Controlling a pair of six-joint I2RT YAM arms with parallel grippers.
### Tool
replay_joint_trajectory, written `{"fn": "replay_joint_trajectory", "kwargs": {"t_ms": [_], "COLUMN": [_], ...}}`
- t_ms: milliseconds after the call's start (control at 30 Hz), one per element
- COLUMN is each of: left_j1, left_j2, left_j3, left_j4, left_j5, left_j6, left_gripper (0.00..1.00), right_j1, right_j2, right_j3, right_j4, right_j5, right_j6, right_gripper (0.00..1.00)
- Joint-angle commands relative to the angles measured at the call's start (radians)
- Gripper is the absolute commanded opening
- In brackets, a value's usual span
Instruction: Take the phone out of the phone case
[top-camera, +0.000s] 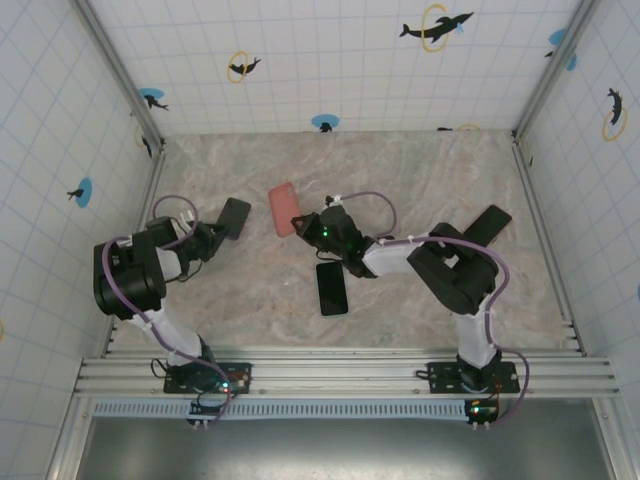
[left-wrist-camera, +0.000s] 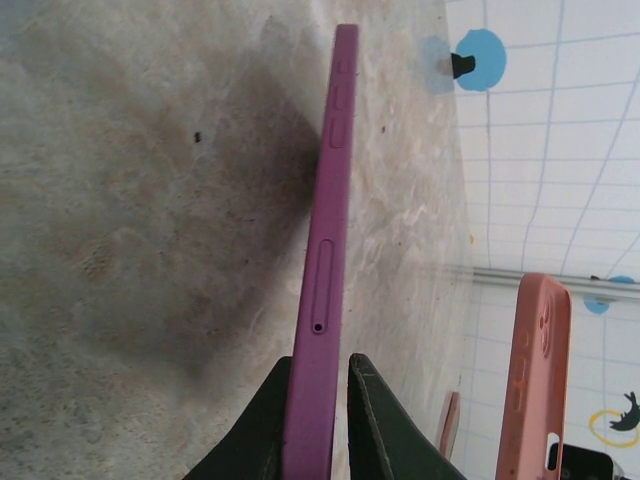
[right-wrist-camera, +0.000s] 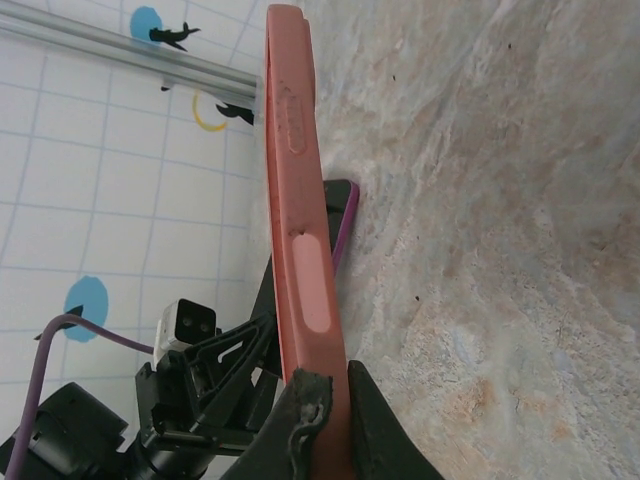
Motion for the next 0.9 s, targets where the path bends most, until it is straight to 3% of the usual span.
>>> {"fn": "replay_joint_trajectory", "kwargs": {"t_ms": [0, 200, 467, 633, 867], "left_j1": [0.005, 0.005, 0.003, 0.000, -0.001], "left_j2": [0.003, -0.035, -0.074, -0.060, -0.079], "left_j3": [-0.005, -0.071, -0.141, -0.141, -0.091], "left_j4": [0.032, 0.054, 0.133, 0.114, -0.052], "left_j5": [0.003, -0.126, -0.217, -0.203, -0.217], "left_j6": [-0.004, -0.067, -0.150, -0.139, -0.024], "left_gripper": [0.18, 0.18, 0.18, 0.26, 0.45], "right_j1": [0.016, 0.031, 0.050, 0.057, 0.073], "right_j2": [0.036, 0.074, 0.110, 0.135, 0.157], "right_j3": [0.056, 0.097, 0.144, 0.181, 0.231], "right_j4": [-0.019, -0.041, -0.064, -0.078, -0.129], "right_j5": [0.028, 0.045, 0.068, 0.064, 0.102], "right_j6": [0.014, 0.028, 0.032, 0.028, 0.024], "right_gripper": [0.00, 0.00, 0.00, 0.00, 0.01]}}
